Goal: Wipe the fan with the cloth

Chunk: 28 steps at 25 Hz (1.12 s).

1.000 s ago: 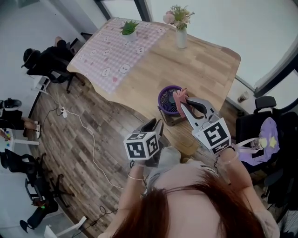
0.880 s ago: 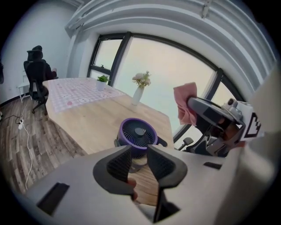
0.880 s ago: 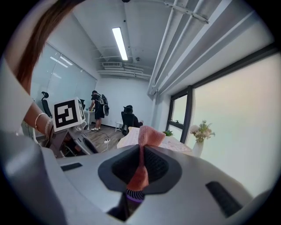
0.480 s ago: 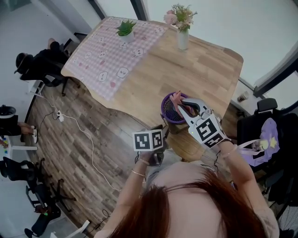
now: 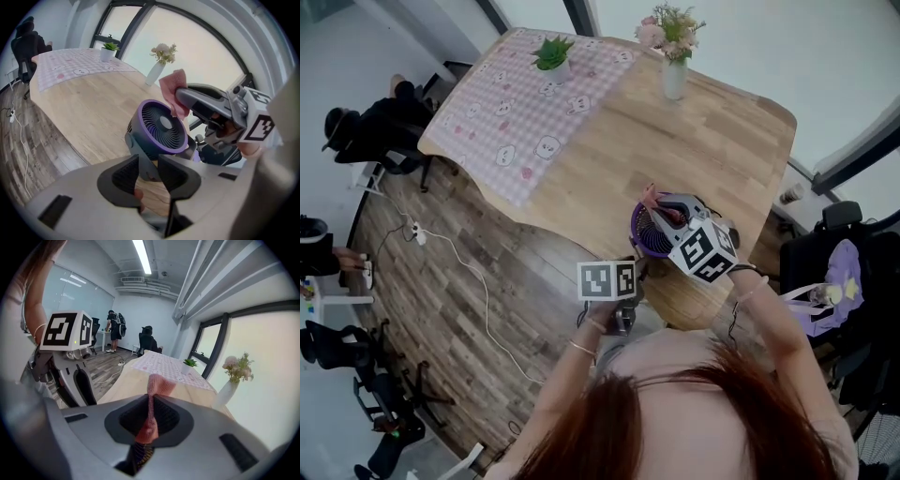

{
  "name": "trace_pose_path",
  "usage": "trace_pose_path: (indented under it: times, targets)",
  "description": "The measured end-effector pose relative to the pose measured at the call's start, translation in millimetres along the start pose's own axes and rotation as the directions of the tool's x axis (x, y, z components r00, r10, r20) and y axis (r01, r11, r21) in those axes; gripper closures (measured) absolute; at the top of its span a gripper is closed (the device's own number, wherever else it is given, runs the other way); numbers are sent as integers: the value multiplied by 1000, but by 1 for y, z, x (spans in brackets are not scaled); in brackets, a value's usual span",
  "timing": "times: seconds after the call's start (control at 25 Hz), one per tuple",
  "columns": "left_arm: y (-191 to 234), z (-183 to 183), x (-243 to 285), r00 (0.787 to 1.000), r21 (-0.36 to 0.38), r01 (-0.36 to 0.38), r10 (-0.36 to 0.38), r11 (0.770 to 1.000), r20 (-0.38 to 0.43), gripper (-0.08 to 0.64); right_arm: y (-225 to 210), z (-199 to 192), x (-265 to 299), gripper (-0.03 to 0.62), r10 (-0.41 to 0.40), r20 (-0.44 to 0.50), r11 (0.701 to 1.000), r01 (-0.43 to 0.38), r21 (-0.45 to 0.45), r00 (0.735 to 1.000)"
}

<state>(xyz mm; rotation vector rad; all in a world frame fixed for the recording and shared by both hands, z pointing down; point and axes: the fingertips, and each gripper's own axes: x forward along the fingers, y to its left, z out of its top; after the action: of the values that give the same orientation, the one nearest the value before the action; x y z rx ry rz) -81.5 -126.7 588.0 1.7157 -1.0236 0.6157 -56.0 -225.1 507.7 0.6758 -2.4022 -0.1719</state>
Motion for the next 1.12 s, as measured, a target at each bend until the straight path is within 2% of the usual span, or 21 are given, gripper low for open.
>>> trace_pose_path:
  times: [0.36, 0.56, 1.12]
  targets:
    - [1, 2, 12, 998, -14, 24, -25, 1000, -60, 456, -3, -19, 36, 568, 28, -79, 999, -30, -27, 996]
    - [3, 2, 16, 997, -29, 6, -8, 1000, -73, 456, -2, -27, 49, 568, 42, -114, 999, -45, -28, 993]
    - [12, 4, 12, 999, -174, -50, 51, 983, -2, 483, -11, -41, 54, 568, 8, -197, 1000, -6, 10, 980]
